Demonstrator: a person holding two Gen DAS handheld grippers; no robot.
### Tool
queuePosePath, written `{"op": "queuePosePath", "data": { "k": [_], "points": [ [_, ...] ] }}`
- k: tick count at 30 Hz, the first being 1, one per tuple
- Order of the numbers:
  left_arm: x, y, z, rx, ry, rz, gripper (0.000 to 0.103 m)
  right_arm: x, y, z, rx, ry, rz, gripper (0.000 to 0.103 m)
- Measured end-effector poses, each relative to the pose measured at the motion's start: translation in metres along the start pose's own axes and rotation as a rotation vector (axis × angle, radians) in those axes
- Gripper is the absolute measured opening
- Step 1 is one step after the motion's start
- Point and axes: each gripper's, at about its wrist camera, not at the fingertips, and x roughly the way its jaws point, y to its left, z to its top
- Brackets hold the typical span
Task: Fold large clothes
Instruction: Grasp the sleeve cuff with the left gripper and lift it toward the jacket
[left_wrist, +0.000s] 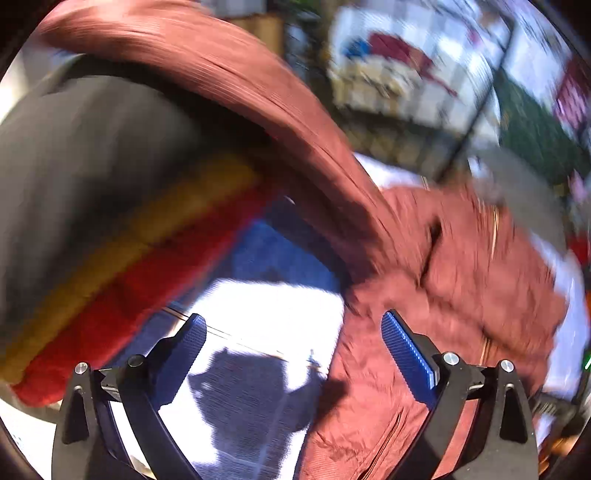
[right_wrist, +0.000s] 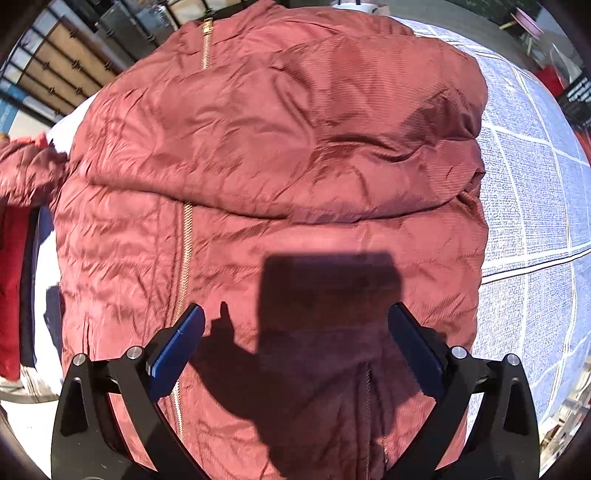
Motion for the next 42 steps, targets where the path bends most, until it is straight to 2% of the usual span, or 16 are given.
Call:
{"op": "queuePosePath", "data": {
  "k": [2,7,11,14,15,18,19,20,23,24,26,28,35,42],
  "points": [
    [-0.024,0.018,0.018,-0.078,-0.066,-0.018,0.091,-0.006,0.011,-0.003,-0.012,-0.017,-0.004,0.098],
    [-0.074,0.042,0.054,-0.143,-0.216,-0.003,0.092,-0.021,0.037,0.002,-0.042,-0.056,0.006,0.098],
    [-0.082,0.065,0.081,-0.211,-0.264,0.092,0.092,-0.027,0.067,0.004,-0.081,-0.078,0.029,0.098],
    [-0.077,0.080,0.097,-0.251,-0.278,0.110,0.091,-0.031,0.076,0.010,-0.106,-0.089,0.039,0.098],
    [-0.074,0.083,0.103,-0.257,-0.279,0.120,0.091,-0.037,0.060,0.004,-0.107,-0.091,0.042,0.098],
    [-0.068,0.087,0.118,-0.259,-0.281,0.107,0.084,-0.042,0.054,-0.004,-0.101,-0.087,0.042,0.098],
    [-0.070,0.089,0.121,-0.256,-0.280,0.097,0.077,-0.042,0.051,-0.006,-0.095,-0.085,0.041,0.098],
    [-0.067,0.088,0.124,-0.247,-0.278,0.077,0.073,-0.041,0.048,-0.007,-0.087,-0.083,0.039,0.098],
    [-0.060,0.083,0.128,-0.228,-0.252,0.053,0.049,-0.040,0.040,-0.010,-0.063,-0.076,0.041,0.098],
    [-0.058,0.080,0.127,-0.228,-0.252,0.058,0.048,-0.040,0.038,-0.010,-0.058,-0.075,0.040,0.098],
    [-0.057,0.073,0.126,-0.221,-0.261,0.067,0.034,-0.042,0.035,-0.011,-0.049,-0.079,0.037,0.098],
    [-0.058,0.066,0.125,-0.202,-0.264,0.064,0.028,-0.044,0.031,-0.012,-0.038,-0.084,0.040,0.098],
    [-0.077,0.034,0.128,-0.097,-0.306,0.003,0.024,-0.046,0.022,-0.013,-0.006,-0.086,0.050,0.098],
    [-0.092,-0.028,0.121,0.015,-0.308,-0.144,0.024,-0.052,0.021,-0.011,-0.004,-0.100,0.058,0.098]
  ]
}}
